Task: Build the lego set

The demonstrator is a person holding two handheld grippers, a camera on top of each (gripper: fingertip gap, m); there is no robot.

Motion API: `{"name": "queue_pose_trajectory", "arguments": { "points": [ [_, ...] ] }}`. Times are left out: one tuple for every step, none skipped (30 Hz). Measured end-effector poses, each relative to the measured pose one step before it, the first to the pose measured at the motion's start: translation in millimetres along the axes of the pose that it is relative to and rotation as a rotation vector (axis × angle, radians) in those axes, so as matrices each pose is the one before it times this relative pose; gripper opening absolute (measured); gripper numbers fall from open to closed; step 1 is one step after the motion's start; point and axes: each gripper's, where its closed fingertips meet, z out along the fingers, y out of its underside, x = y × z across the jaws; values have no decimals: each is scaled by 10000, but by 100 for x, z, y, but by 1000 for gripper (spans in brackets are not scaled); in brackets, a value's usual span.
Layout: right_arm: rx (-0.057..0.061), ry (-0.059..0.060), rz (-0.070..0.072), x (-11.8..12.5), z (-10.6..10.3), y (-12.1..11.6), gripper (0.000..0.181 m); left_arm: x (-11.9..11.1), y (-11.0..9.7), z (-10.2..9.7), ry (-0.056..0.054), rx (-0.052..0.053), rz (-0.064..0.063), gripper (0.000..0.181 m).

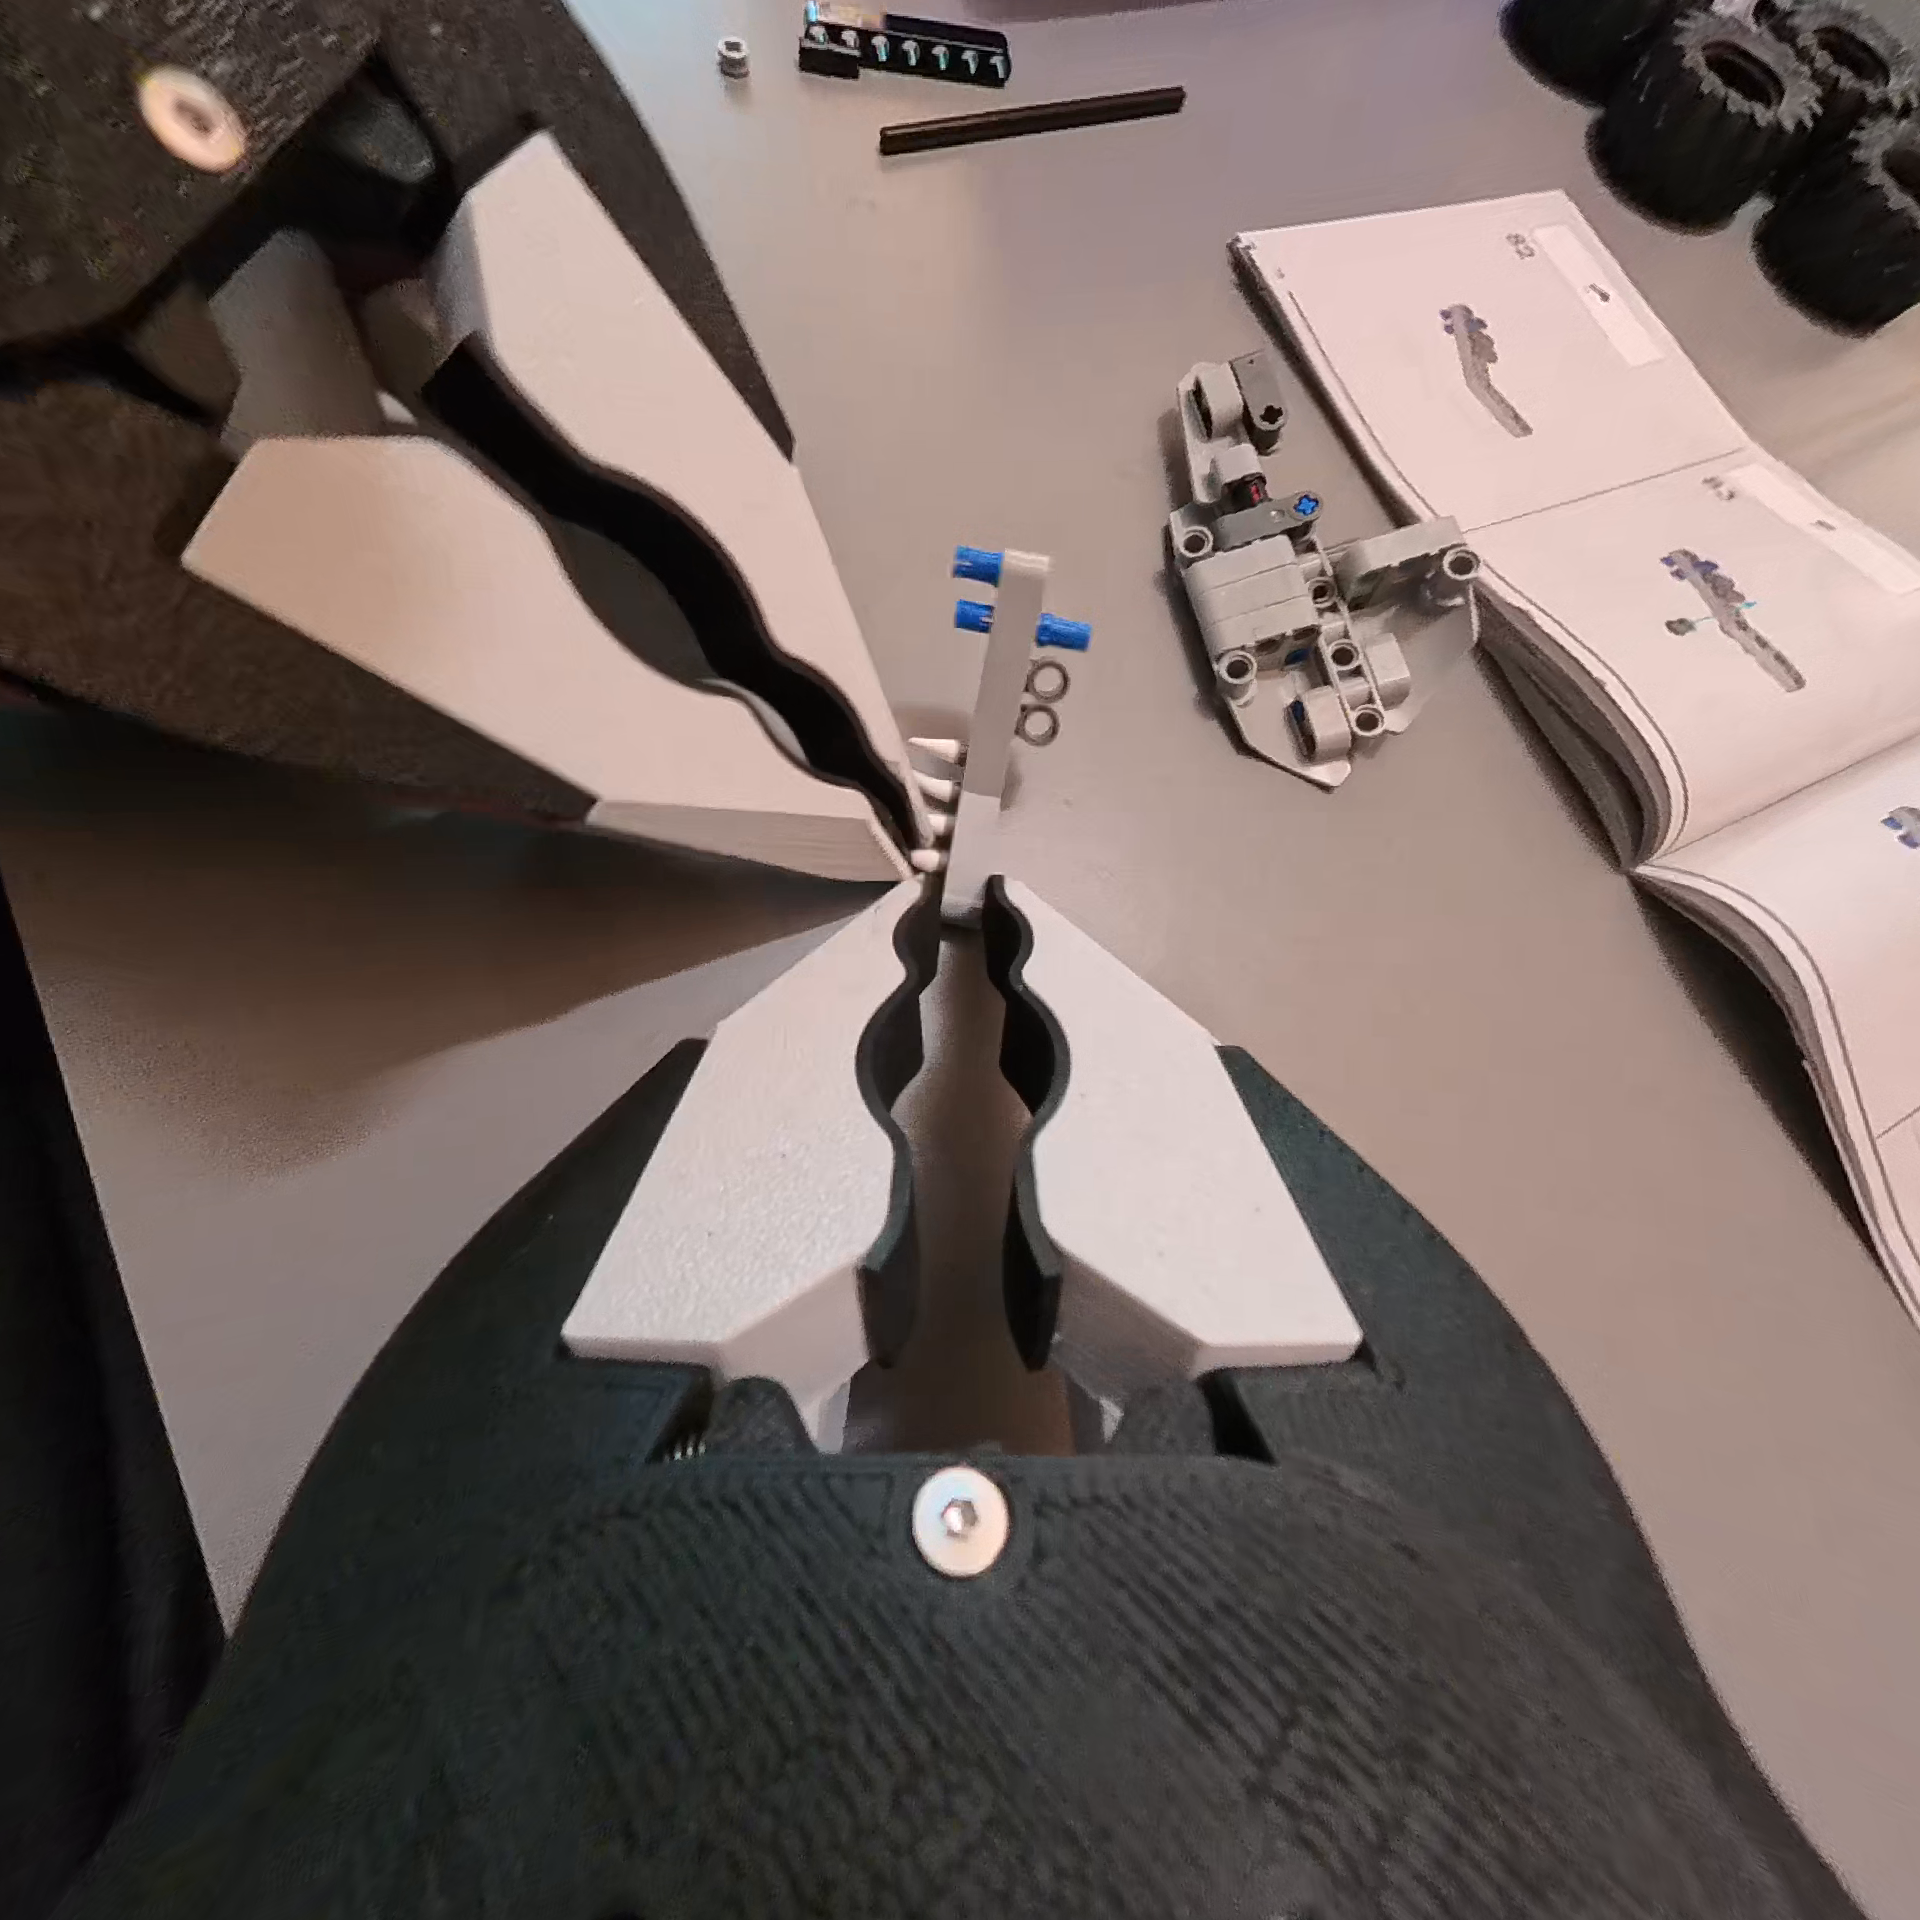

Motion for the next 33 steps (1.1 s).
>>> {"name": "queue_pose_trajectory", "arguments": {
  "points": [
    [-10, -37, 182, 157, -3, 14, 7, -14, -69, 103, -68, 9, 218, 0],
    [-11, -27, 168, 150, -3, 29, 7, -20, -78, 86, -59, 8, 158, 0],
    [-10, -14, 153, 143, 0, 14, 7, -19, -45, 52, -67, 5, 112, 0],
    [-4, -17, 96, 94, -6, 10, 7, -1, -30, 23, -50, 5, 79, 0],
    [8, -28, 50, 39, -23, 4, 7, 23, -25, 19, -28, 4, 70, 0],
    [17, -32, 50, 43, -28, -12, 7, 8, -24, 23, -16, 6, 54, 0],
    [5, -44, 80, 46, -18, 5, 7, 0, -37, 20, 10, 6, 23, 0],
    [-7, -74, 100, 31, 9, 21, 7, 32, -34, 32, 49, 14, 6, 1],
    [6, -76, 104, 62, 0, -8, 7, 19, -35, 24, 51, 11, -5, 2],
    [11, -73, 90, 90, -9, -7, 7, 33, -37, 28, 54, 8, -12, 3],
    [23, -66, 109, 87, -31, -15, 7, 43, -53, 29, 65, 10, 0, 3],
    [19, -57, 69, 78, -41, -10, 7, 65, -68, 53, 73, 13, 17, 5],
    [20, -25, 41, 99, -46, 3, 7, 64, -59, 44, 61, 10, 17, 6],
    [28, -1, 30, 119, -63, -3, 7, 50, -52, 35, 38, 8, 17, 7],
    [33, -16, 32, 89, -55, -15, 7, -11, -38, 33, -12, 6, 31, 7],
    [71, -24, 71, 87, -81, -77, 7, -16, -35, 27, -36, 3, 38, 7],
    [127, -15, 76, 118, -142, -153, 7, 27, -57, 19, -11, 17, 62, 8],
    [160, 16, 60, 179, -186, -164, 7, 55, -125, -4, -9, 67, 102, 10],
    [201, 74, 50, 304, -251, -219, 7, -4, -234, -48, -67, 126, 107, 10],
    [233, 122, 26, 406, -292, -239, 6, 29, -351, -71, -44, 202, 126, 11],
    [265, 107, -30, 388, -328, -279, 6, 66, -471, -110, -2, 270, 140, 11],
    [343, 56, -132, 281, -373, -388, 6, -91, -484, -147, -96, 278, 82, 12],
    [429, 198, -110, 473, -457, -505, 6, -217, -513, -199, -158, 259, 50, 12],
    [616, 129, -186, 329, -535, -780, 6, -141, -596, -214, -86, 280, 109, 13],
    [824, 27, -389, 128, -610, -1062, 6, -143, -691, -268, -83, 322, 150, 14],
    [845, 227, -454, 385, -666, -1024, 6, -222, -777, -297, -140, 346, 168, 15],
    [878, 312, -455, 534, -667, -1038, 6, -180, -818, -307, -105, 344, 213, 15],
    [1071, 56, -489, 149, -654, -1271, 6, -144, -834, -279, -69, 340, 230, 16],
    [890, 222, -279, 466, -610, -1034, 6, -166, -862, -254, -72, 329, 202, 16],
    [587, 143, -78, 458, -491, -747, 6, -91, -928, -213, -12, 323, 144, 17],
    [733, -134, -133, 7, -481, -1032, 6, -4, -1021, -178, 76, 325, 101, 17],
    [753, 6, -230, 97, -479, -1143, 7, 3, -1118, -157, 92, 340, 116, 18],
    [478, 181, -250, 301, -386, -801, 6, 75, -1194, -154, 155, 369, 186, 20]
  ]
}}
